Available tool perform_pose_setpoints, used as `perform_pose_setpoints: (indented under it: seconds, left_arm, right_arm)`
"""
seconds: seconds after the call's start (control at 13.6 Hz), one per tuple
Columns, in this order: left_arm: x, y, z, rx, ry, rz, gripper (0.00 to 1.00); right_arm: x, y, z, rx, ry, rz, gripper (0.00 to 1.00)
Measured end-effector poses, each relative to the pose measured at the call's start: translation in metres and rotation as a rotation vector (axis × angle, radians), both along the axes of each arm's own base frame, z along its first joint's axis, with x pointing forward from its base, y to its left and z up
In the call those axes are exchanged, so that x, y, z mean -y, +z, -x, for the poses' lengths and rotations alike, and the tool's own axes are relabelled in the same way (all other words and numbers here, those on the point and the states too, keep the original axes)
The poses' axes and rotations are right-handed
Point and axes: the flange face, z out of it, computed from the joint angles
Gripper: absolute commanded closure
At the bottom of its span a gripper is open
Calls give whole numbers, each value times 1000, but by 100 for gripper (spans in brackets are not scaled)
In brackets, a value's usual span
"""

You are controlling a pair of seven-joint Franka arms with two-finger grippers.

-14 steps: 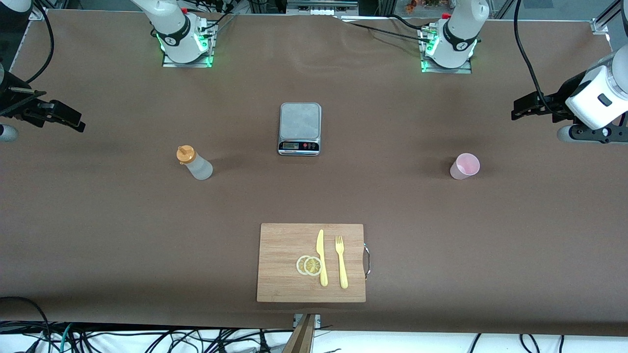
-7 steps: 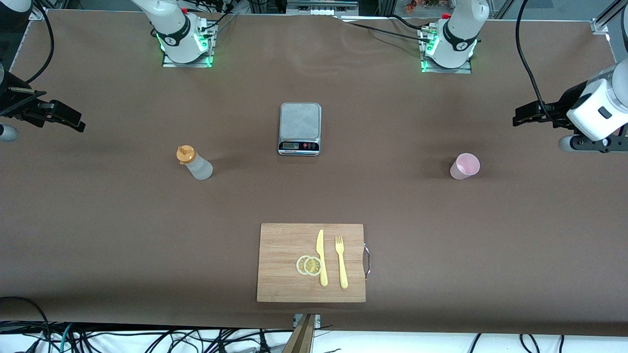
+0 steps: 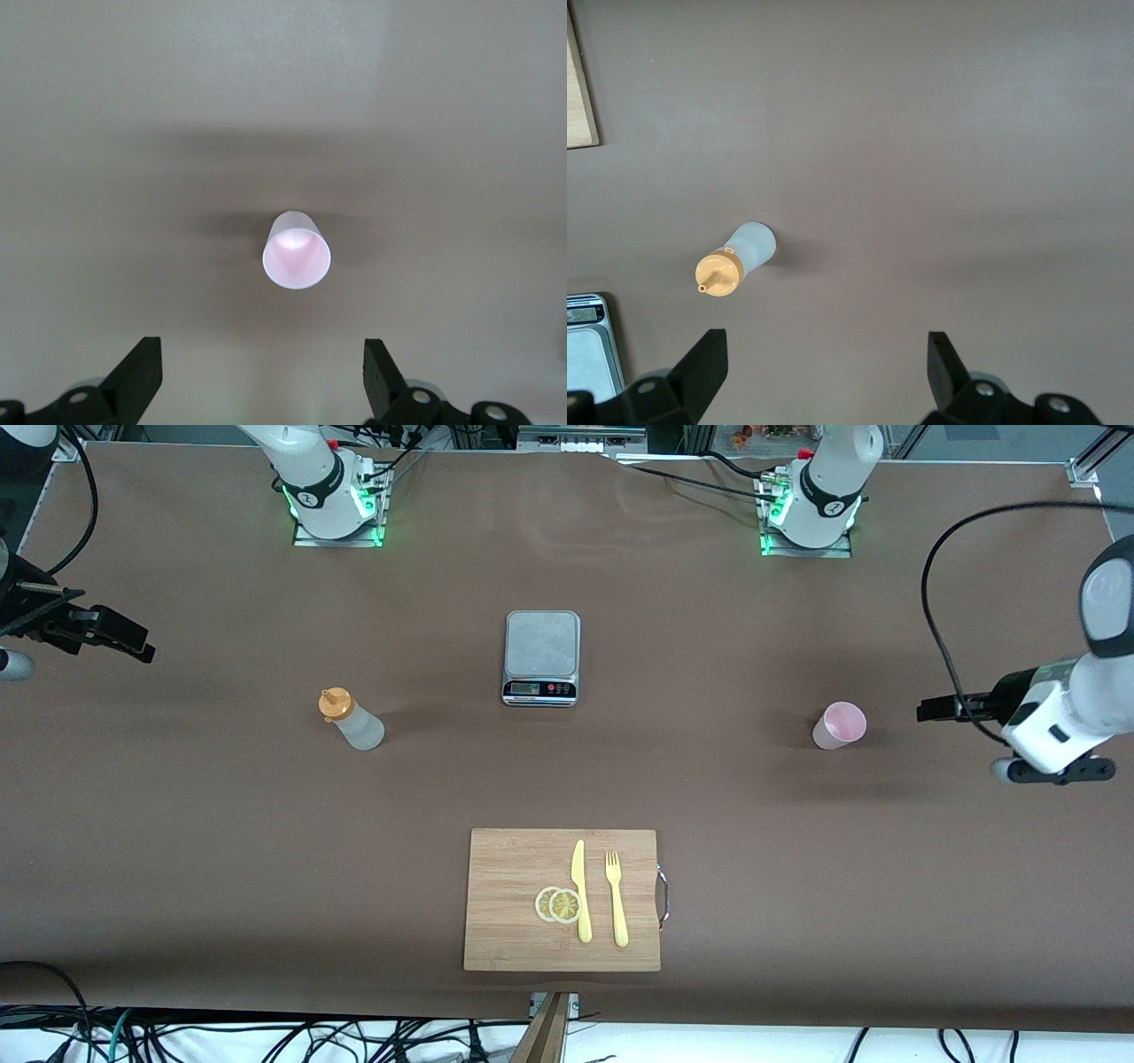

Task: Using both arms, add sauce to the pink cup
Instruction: 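Move the left gripper down around the pink cup, then close the left gripper on the pink cup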

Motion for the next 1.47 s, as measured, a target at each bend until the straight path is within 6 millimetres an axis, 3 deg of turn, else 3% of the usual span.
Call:
perform_pose_setpoints:
  seconds: [0.29, 0.66, 0.88, 1.25, 1.47]
  left_arm:
    - [5, -75, 5, 3, -21, 4, 0]
    - [6, -142, 29, 27, -57, 9, 0]
    - [6, -165, 50, 54, -68, 7, 0]
    - [5, -187, 80, 123, -66, -4, 1]
    - [3, -194, 88, 133, -62, -8, 1]
  right_arm:
    - [0, 0, 0, -1, 0, 0, 0]
    - [0, 0, 0, -2, 0, 0, 0]
    - [0, 0, 0, -2, 0, 0, 0]
    - [0, 0, 0, -3, 0, 0, 0]
    - [0, 0, 0, -3, 0, 0, 0]
